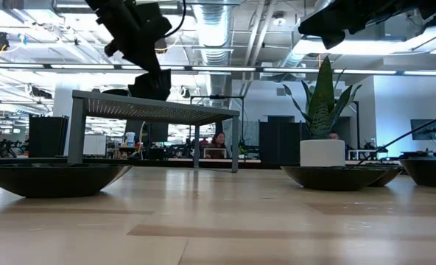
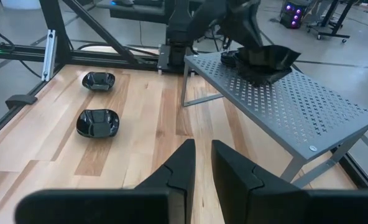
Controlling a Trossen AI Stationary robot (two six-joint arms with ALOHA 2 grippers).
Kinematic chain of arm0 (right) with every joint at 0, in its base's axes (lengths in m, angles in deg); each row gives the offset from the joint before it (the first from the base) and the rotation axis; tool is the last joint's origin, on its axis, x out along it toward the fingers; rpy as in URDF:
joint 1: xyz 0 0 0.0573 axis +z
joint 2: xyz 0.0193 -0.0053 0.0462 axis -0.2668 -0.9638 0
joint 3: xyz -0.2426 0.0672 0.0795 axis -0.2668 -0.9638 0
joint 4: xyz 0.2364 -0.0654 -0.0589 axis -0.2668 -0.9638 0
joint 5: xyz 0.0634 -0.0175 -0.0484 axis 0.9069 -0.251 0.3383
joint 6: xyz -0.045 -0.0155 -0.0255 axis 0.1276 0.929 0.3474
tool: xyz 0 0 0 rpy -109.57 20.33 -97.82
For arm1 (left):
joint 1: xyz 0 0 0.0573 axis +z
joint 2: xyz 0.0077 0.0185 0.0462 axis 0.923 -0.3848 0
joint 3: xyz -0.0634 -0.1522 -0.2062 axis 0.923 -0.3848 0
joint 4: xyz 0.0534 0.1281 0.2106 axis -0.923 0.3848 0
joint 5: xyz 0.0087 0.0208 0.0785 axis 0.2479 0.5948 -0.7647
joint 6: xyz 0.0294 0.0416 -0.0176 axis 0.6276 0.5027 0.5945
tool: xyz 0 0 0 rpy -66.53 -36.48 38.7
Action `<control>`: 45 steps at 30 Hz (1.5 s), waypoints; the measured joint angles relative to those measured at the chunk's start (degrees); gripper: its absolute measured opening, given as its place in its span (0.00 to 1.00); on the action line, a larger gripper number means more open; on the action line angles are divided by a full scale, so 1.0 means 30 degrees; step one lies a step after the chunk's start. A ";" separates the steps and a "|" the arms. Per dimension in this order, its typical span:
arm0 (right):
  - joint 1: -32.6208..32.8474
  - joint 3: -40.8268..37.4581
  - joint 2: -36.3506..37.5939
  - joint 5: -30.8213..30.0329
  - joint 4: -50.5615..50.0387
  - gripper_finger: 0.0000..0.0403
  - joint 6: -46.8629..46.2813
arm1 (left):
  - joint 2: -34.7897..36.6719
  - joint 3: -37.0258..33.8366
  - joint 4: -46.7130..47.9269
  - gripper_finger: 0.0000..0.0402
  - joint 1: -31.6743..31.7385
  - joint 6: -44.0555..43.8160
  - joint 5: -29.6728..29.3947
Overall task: Pick & Place Mini shaped plates
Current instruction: Stack the black distorted square plate on the black distorted square plate on the shelf
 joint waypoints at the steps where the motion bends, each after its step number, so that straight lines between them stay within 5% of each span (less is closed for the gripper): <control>1: 0.0000 0.0004 -0.0006 0.0001 -0.0011 0.12 0.0000 | 0.0000 -0.0103 -0.0031 0.02 -0.0009 0.0021 0.0004; 20: 0.0015 -0.0003 -0.0006 0.0001 -0.0010 0.12 -0.0007 | 0.0022 -0.0550 -0.0036 0.20 -0.0236 0.3846 -0.0008; 27: 0.0015 0.0004 0.0001 0.0061 -0.0272 0.12 -0.0481 | 0.0021 -0.0542 -0.1752 0.24 -0.2342 0.4923 -0.0011; 35: 0.0015 -0.0003 -0.0006 0.0067 -0.1954 0.12 -0.1651 | 0.0020 -0.0512 -0.7823 0.24 -0.5679 0.5048 0.0476; 45: -0.0355 0.0004 0.0001 0.0123 0.1546 0.12 -0.0117 | 0.0007 -0.0513 -0.8067 0.24 -0.7903 0.4988 0.2094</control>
